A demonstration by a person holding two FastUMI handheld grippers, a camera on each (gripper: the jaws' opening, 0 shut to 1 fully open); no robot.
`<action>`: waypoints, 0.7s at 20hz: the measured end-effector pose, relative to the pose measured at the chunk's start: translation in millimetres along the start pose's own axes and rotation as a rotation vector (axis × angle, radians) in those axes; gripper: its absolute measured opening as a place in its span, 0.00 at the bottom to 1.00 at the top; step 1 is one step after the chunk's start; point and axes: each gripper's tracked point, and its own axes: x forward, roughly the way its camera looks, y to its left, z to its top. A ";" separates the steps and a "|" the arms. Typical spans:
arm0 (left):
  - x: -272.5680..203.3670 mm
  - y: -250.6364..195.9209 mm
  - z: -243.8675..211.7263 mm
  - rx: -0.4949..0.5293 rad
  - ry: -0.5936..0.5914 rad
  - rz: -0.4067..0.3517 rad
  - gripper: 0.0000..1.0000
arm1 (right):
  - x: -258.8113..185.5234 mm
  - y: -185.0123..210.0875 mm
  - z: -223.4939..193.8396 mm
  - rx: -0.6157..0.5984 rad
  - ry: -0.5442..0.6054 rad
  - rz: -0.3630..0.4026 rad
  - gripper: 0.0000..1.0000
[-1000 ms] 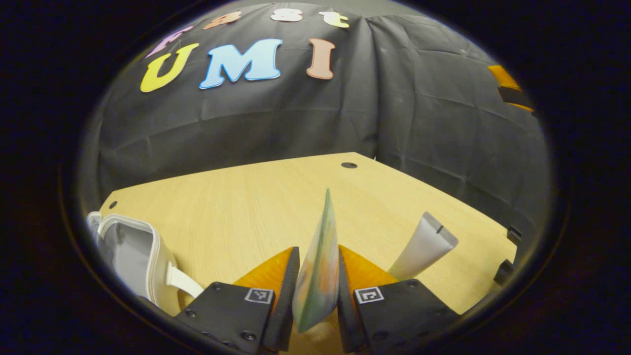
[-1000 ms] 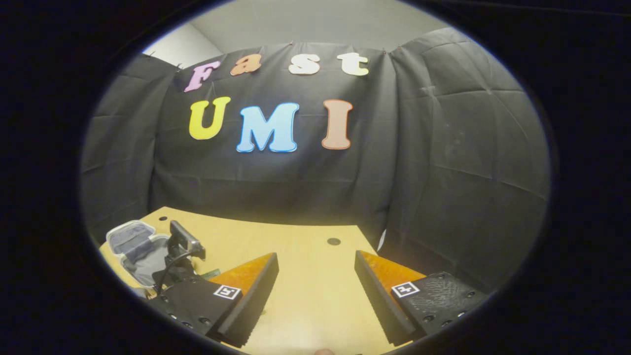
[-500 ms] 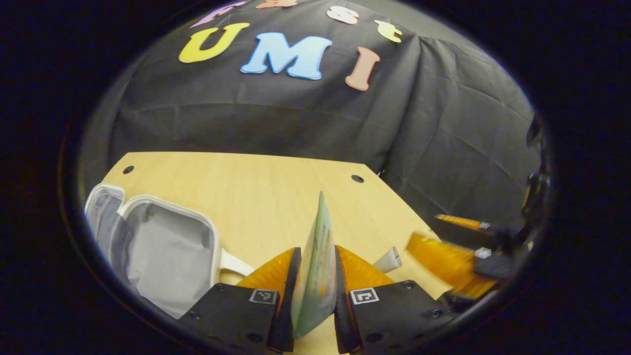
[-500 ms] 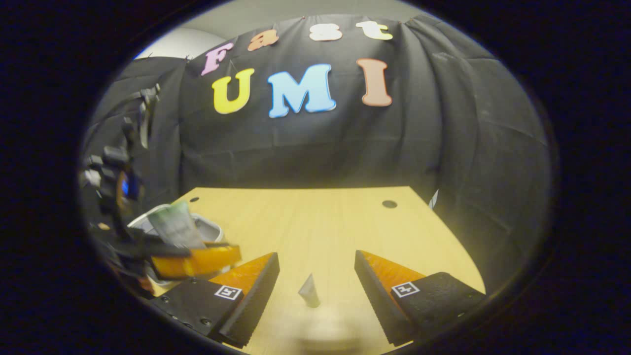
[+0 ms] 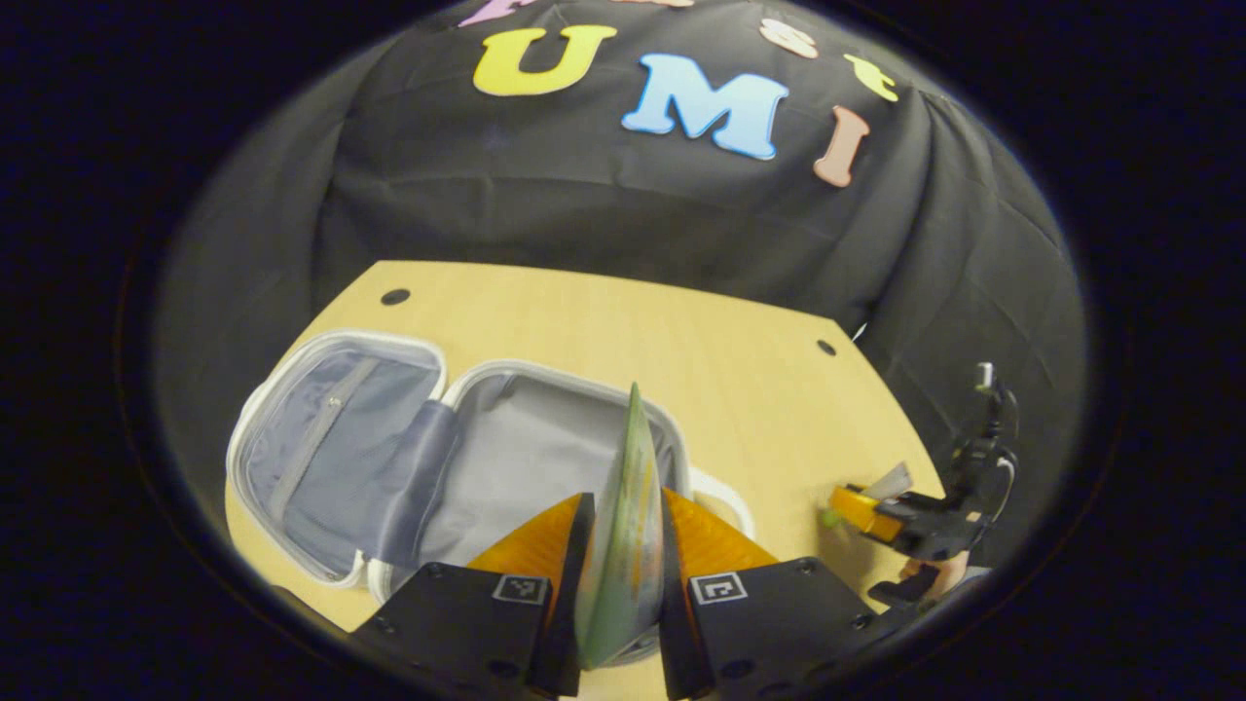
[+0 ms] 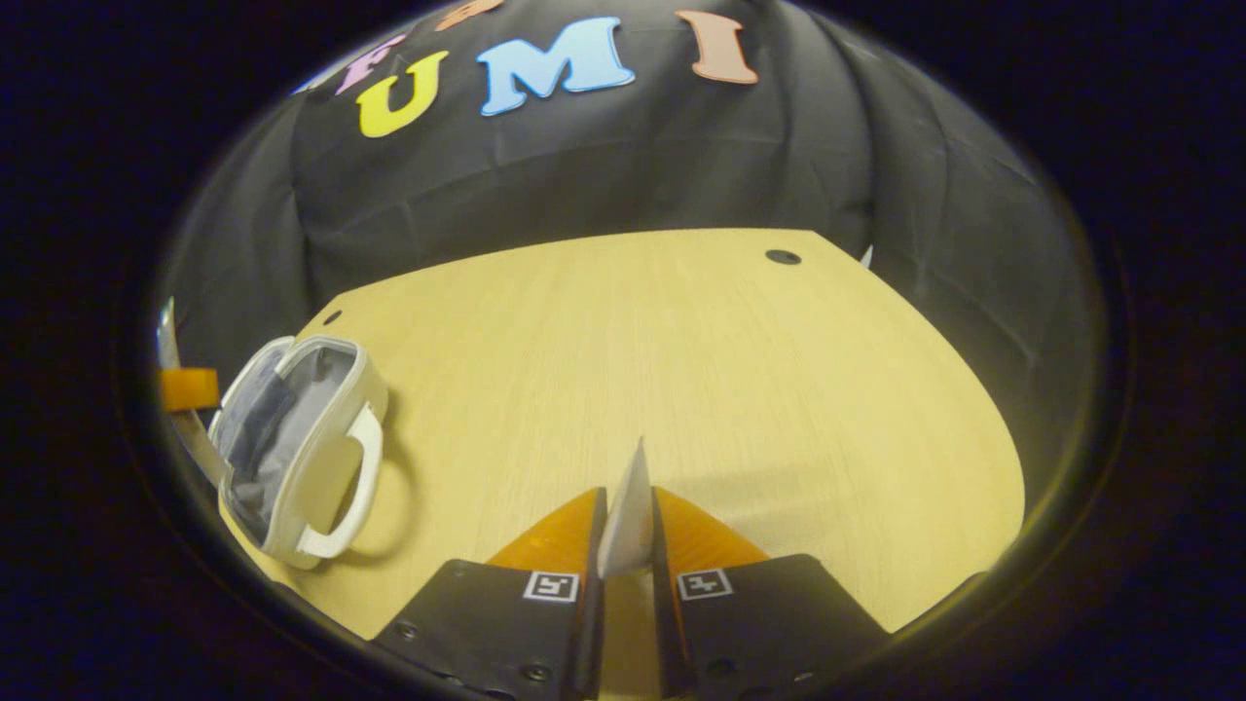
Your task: First open the suitcase, pack the skin care products into it, and then close the suitcase.
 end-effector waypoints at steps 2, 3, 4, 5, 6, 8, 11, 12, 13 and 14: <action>15.8 27.2 -19.5 0.007 0.104 0.027 0.39 | -27.4 11.3 0.2 0.052 -0.011 -0.006 0.20; 27.9 40.1 -26.7 0.019 0.151 0.039 0.39 | -49.2 22.8 1.8 0.083 -0.026 -0.002 0.20; 34.5 46.7 -32.7 0.030 0.182 0.039 0.40 | -63.4 33.5 2.2 0.100 -0.037 0.006 0.17; 43.0 52.0 -36.9 0.045 0.207 0.036 0.40 | -78.3 44.9 5.2 0.114 -0.053 0.014 0.20; 48.1 56.8 -41.1 0.064 0.232 0.033 0.36 | -91.4 58.0 5.6 0.123 -0.064 0.028 0.20; 54.0 62.6 -43.2 0.106 0.253 0.026 0.42 | -113.9 86.5 8.1 0.125 -0.081 0.062 0.17; 49.6 68.9 -24.2 0.130 0.167 0.018 0.71 | -132.1 138.4 12.0 0.122 -0.082 0.135 0.20; 41.5 69.2 -16.1 0.117 0.138 0.004 0.94 | -133.8 159.2 11.0 0.122 -0.071 0.174 0.20; 30.8 73.5 -13.3 0.096 0.109 -0.004 0.95 | -134.4 179.4 10.6 0.122 -0.059 0.213 0.20; 17.3 78.2 -8.1 0.072 0.077 -0.012 0.95 | -131.3 197.8 9.4 0.114 -0.044 0.252 0.20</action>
